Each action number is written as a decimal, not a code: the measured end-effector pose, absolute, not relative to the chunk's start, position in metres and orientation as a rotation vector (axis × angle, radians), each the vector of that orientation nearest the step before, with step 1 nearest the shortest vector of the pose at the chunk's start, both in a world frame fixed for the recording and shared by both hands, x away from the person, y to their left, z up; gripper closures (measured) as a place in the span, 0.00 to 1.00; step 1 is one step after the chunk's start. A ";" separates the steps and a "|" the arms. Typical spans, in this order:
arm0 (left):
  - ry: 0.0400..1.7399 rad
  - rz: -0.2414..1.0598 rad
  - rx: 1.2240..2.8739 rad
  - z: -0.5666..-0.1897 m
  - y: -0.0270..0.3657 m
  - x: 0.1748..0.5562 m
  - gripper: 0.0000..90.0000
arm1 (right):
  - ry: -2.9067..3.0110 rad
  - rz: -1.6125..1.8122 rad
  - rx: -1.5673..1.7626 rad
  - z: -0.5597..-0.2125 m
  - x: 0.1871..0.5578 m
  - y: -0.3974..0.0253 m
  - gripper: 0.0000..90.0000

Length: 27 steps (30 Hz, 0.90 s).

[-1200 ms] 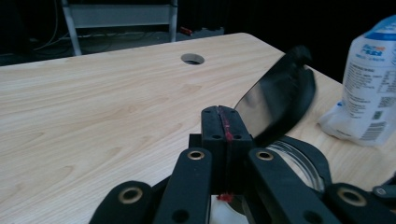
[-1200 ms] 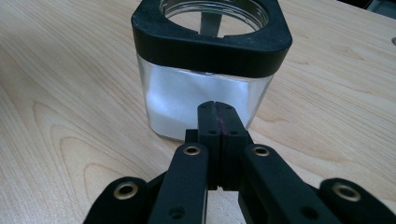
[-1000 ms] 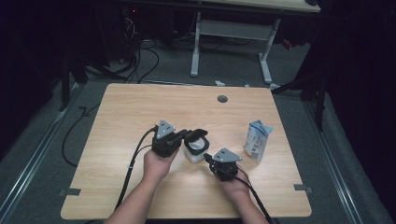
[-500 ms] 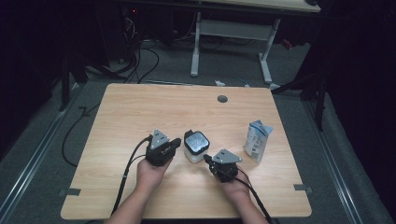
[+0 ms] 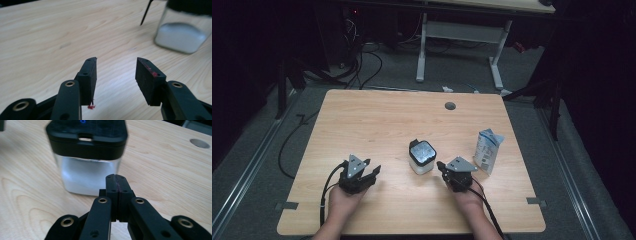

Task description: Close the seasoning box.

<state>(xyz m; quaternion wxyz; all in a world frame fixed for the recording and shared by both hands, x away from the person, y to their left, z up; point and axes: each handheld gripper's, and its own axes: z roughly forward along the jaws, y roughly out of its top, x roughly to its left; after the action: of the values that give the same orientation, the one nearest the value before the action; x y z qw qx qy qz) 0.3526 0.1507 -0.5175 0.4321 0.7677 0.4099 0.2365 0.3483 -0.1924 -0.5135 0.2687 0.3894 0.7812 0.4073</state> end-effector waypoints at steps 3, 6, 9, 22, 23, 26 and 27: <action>1.077 0.554 1.893 -0.523 0.164 0.354 0.57 | 2.083 1.095 1.081 -0.514 0.352 -0.197 1.00; 1.103 0.547 1.857 -0.523 0.176 0.355 0.56 | 2.065 1.096 1.106 -0.513 0.357 -0.201 1.00; 1.114 0.506 1.820 -0.522 0.181 0.356 0.56 | 2.055 1.085 1.123 -0.510 0.363 -0.203 1.00; 1.123 0.503 1.814 -0.525 0.181 0.359 0.55 | 2.094 1.072 1.103 -0.511 0.381 -0.187 1.00; 1.123 0.503 1.813 -0.525 0.182 0.359 0.55 | 2.096 1.078 1.097 -0.511 0.381 -0.186 1.00; 1.126 0.502 1.805 -0.524 0.183 0.359 0.55 | 2.097 1.076 1.093 -0.510 0.380 -0.184 1.00; 1.128 0.502 1.804 -0.524 0.183 0.359 0.55 | 2.100 1.070 1.090 -0.510 0.380 -0.183 1.00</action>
<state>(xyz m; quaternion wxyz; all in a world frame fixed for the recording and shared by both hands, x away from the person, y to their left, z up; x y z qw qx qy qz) 0.3591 0.1834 -0.5245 0.4598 0.7329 0.4581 0.2040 0.3796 -0.1834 -0.5099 0.2691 0.4042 0.7789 0.3969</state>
